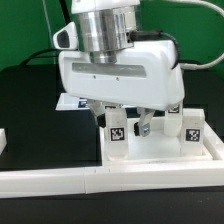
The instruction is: Assemble square table
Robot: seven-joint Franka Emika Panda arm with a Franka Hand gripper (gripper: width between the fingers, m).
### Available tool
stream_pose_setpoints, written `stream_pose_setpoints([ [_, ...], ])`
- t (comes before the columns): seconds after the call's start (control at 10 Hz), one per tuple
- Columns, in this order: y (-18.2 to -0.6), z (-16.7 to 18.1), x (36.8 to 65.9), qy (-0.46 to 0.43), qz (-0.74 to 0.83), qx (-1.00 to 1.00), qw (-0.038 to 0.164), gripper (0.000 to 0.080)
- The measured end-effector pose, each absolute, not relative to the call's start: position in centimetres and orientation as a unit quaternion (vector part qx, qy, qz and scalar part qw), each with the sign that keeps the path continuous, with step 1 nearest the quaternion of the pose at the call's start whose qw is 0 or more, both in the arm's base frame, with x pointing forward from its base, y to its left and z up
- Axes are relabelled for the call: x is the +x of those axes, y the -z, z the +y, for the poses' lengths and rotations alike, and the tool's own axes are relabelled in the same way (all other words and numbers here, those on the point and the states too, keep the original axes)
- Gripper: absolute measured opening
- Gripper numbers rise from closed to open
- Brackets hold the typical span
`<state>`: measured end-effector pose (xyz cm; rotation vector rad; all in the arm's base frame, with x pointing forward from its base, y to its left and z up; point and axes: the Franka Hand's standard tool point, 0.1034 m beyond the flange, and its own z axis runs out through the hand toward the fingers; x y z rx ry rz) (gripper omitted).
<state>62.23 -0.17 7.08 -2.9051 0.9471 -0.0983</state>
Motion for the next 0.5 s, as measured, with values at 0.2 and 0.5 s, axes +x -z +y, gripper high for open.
stream_pose_setpoints([
  [0.2, -7.78, -0.72, 62.97, 0.071, 0.183, -0.980, 0.027, 0.0649],
  [0.5, -7.44, -0.87, 62.66, 0.074, 0.206, -0.975, 0.027, 0.0388],
])
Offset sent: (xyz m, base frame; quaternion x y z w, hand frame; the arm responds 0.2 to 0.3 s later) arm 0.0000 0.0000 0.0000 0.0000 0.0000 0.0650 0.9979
